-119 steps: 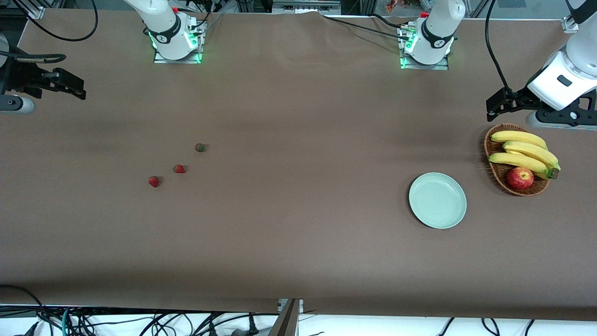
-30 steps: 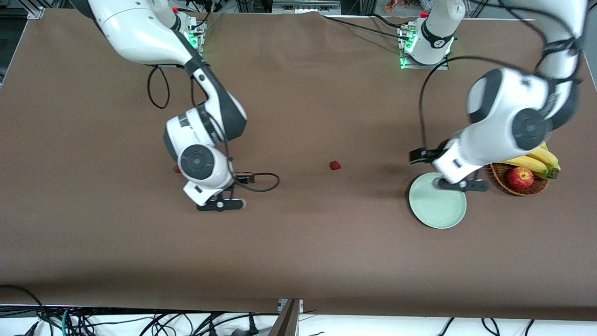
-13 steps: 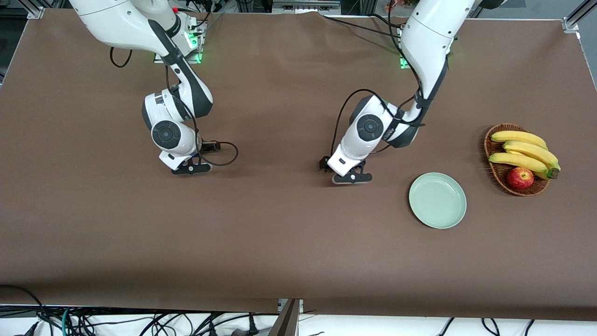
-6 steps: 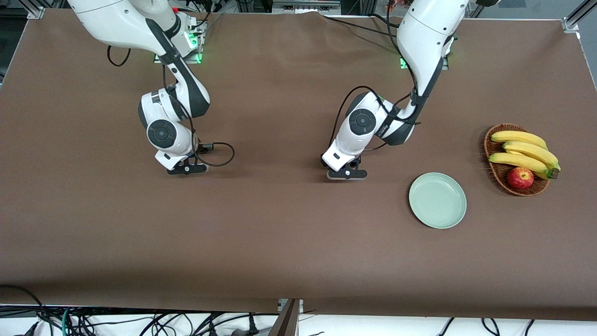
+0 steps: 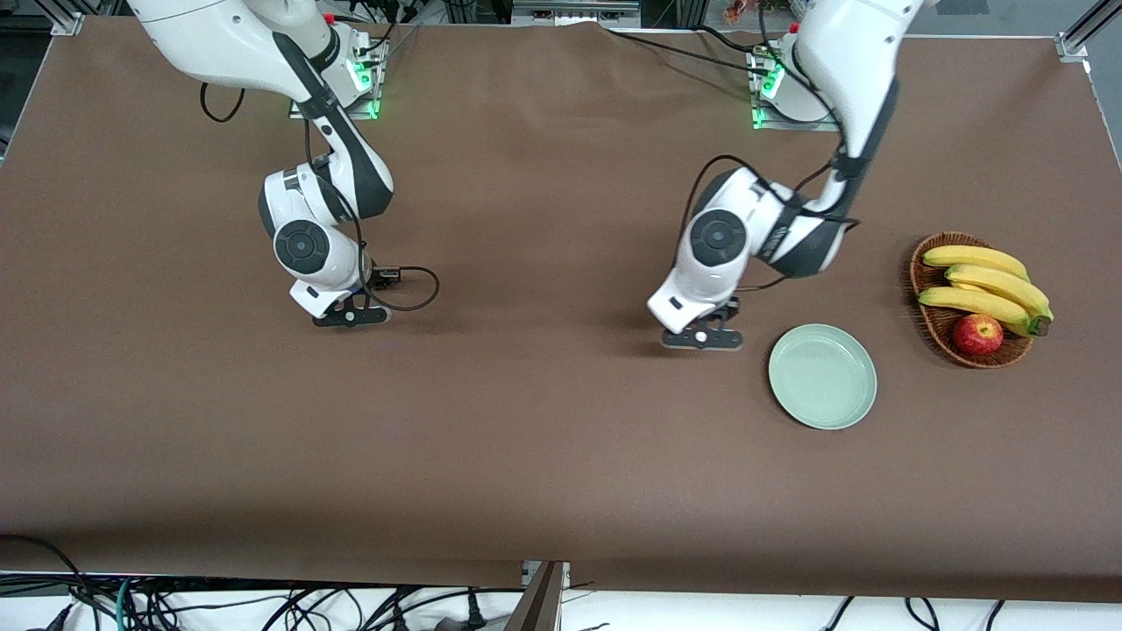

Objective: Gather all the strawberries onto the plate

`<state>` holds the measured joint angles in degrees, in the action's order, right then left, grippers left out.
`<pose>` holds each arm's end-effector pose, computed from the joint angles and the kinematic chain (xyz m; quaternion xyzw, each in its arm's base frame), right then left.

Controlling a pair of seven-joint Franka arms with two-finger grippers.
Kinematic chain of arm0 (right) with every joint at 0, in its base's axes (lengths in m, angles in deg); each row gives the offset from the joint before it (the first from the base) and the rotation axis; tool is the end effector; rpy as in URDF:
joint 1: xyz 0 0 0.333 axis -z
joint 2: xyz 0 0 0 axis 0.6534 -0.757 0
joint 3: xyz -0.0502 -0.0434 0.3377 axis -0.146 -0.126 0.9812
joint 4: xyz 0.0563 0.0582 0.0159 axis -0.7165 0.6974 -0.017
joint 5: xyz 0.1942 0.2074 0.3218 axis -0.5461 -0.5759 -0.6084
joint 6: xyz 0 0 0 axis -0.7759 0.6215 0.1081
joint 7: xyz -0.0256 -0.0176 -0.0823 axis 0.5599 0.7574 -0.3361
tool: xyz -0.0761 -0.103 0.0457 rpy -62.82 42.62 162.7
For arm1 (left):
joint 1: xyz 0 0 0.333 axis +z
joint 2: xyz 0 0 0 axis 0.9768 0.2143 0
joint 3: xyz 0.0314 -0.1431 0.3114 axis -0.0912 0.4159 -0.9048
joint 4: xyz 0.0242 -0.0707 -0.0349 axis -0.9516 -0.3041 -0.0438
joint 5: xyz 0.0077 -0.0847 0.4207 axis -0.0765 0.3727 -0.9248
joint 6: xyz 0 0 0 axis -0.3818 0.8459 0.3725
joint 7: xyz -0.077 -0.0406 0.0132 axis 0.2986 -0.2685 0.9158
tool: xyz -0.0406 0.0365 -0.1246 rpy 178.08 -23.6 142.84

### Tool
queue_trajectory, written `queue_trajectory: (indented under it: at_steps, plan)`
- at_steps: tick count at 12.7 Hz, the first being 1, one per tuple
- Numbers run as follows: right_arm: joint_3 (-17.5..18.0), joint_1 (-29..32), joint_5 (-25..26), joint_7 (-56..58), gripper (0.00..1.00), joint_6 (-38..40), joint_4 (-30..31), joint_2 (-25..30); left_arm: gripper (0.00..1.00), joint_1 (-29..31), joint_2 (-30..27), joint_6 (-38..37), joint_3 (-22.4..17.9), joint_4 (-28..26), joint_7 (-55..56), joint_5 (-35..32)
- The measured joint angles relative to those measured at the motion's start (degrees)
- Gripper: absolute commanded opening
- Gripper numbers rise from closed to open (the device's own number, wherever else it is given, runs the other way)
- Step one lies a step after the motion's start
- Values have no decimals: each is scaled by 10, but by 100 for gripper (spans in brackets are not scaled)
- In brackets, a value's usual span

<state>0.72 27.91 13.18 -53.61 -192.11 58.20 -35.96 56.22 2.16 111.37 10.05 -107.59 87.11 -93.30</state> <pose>0.5479 0.1849 0.1542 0.9936 0.0471 -0.0980 0.0320 0.6105 -0.2797 0.2353 -0.9957 0.0613 0.0345 0.0605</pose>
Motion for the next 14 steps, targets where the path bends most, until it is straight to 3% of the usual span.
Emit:
queue_trajectory:
  at_steps: [2,5,9,11,12,13,14]
  plan:
    - [10,0,-1,-1,0,-10,-25,0,8,57,-21,-19,-3,0,-136,-2]
    - [61,-12,-3,-94,0,-11,-91,-17,8,141,-17,-10,-4,4,-361,-2]
    - [86,-114,-3,-340,1,-21,-263,-128,9,200,48,99,-3,3,-565,-2]
    - [86,-168,-3,-449,3,-36,-374,-204,31,211,80,127,-2,4,-600,-2]
    - [86,-188,-3,-495,3,-52,-424,-238,78,213,89,131,-1,4,-604,-2]
    - [86,-206,-3,-535,9,-77,-464,-266,100,214,91,133,0,5,-606,-2]
    - [86,-223,-3,-574,20,-110,-494,-291,100,214,91,133,1,7,-607,-2]
